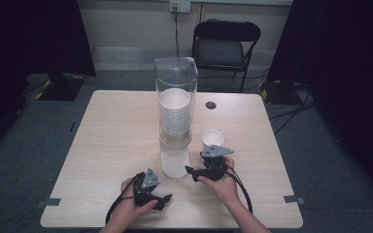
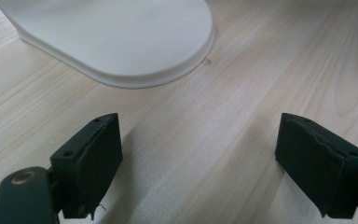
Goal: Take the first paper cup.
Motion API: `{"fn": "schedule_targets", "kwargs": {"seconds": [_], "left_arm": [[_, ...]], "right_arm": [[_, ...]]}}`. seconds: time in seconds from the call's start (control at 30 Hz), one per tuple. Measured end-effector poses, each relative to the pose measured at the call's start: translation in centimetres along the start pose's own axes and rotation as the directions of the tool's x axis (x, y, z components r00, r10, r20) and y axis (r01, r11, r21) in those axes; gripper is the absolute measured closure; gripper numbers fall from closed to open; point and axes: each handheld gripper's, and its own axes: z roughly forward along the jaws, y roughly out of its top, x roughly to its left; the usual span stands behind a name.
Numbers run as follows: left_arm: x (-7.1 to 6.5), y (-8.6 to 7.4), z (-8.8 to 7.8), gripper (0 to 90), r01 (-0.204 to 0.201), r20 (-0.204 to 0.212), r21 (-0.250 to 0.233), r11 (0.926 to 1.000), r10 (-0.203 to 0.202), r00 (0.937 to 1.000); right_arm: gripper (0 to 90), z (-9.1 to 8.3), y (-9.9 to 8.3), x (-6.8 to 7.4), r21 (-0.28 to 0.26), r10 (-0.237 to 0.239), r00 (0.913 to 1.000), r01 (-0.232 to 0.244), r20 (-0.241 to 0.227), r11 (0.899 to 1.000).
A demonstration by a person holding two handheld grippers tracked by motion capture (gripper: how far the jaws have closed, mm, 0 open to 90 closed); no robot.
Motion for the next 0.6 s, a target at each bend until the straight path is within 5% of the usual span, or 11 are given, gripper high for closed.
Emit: {"fn": "schedule_targets", "kwargs": {"seconds": [0.6], "left_arm": [[0.0, 0.0, 0.0, 14.1, 0.001, 0.001, -0.001, 1.0000, -0.001, 1.0000]], "right_arm": [[18.8, 0.4, 1.9, 1.2, -0.011, -0.021, 0.9990, 0.021, -0.039, 1.000]]}}
